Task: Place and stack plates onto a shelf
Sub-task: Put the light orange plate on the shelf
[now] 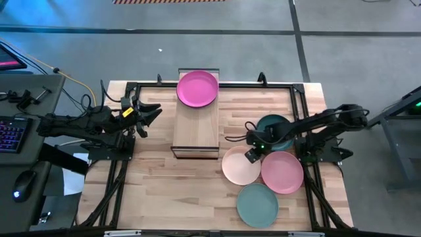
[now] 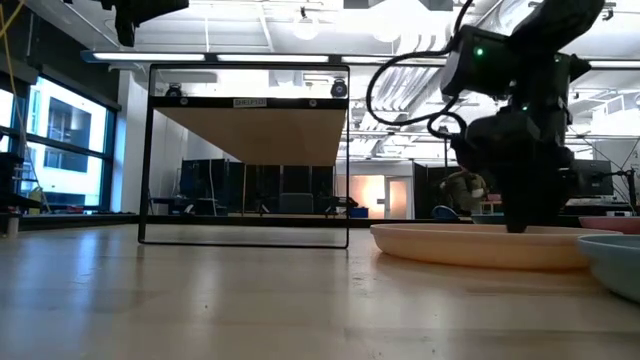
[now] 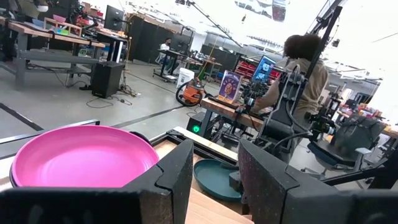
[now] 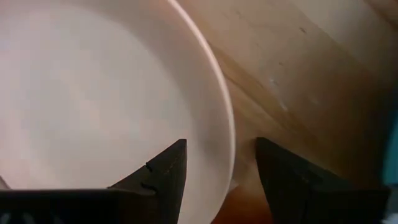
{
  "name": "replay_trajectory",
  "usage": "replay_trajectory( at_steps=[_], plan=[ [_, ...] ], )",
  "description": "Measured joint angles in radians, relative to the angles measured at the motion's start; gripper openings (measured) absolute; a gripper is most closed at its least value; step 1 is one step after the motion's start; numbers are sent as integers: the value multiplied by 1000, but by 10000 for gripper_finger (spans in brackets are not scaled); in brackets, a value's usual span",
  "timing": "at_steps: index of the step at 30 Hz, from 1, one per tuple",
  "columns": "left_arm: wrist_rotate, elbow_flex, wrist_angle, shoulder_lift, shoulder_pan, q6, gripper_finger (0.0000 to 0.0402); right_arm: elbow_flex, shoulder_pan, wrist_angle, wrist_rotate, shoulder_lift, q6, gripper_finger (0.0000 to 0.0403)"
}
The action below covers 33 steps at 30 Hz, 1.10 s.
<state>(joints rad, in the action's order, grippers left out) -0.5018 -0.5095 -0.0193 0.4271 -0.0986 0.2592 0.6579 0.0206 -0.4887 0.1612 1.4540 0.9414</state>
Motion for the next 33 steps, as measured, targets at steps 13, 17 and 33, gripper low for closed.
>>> replay_trajectory(
  at_steps=[13, 17, 33],
  plan=[
    [0, 0, 1, 0, 0, 0, 117, -2, 7, 3, -30, 11, 17, 10],
    [0, 0, 1, 0, 0, -1, 117, -2, 0, 10, -12, -27, 22, 9],
    [-6, 0, 37, 0, 0, -1, 117, -1, -99, -88, 71, -264, -42, 0]
  ],
)
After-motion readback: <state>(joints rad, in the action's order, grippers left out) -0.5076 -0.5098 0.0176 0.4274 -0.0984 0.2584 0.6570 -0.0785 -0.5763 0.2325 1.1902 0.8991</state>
